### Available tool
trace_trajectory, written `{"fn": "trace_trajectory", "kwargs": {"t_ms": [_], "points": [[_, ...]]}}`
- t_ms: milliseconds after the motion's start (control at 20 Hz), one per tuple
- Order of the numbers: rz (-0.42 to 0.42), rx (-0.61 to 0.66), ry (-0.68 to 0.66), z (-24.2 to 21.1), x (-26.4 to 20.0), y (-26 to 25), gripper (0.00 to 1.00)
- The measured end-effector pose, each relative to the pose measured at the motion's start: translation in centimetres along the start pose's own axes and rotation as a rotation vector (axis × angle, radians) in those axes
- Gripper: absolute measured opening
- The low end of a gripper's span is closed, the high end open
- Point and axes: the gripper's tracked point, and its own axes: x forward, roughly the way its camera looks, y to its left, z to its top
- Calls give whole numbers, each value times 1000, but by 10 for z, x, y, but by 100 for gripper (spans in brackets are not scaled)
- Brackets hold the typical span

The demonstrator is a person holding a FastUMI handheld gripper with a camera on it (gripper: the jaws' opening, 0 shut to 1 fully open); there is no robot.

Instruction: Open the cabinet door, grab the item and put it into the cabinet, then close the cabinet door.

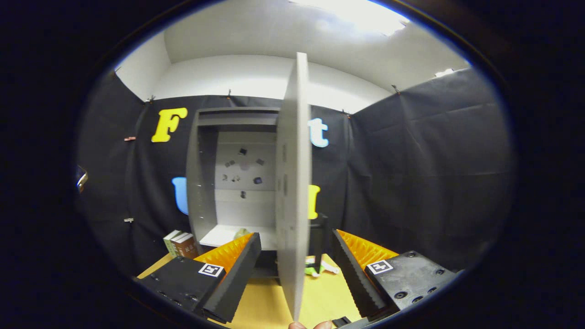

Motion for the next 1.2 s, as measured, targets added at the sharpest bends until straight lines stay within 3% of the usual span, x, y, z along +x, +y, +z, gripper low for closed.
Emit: {"fn": "trace_trajectory", "kwargs": {"t_ms": [150,350,550,850,1200], "points": [[-98,-5,22,-20,14,-50,97],[-141,-31,75,-51,53,-79,98],[-119,-31,90,-59,73,-70,98],[-91,-20,115,-61,66,-43,96],[11,37,133,-67,56,17,96]]}}
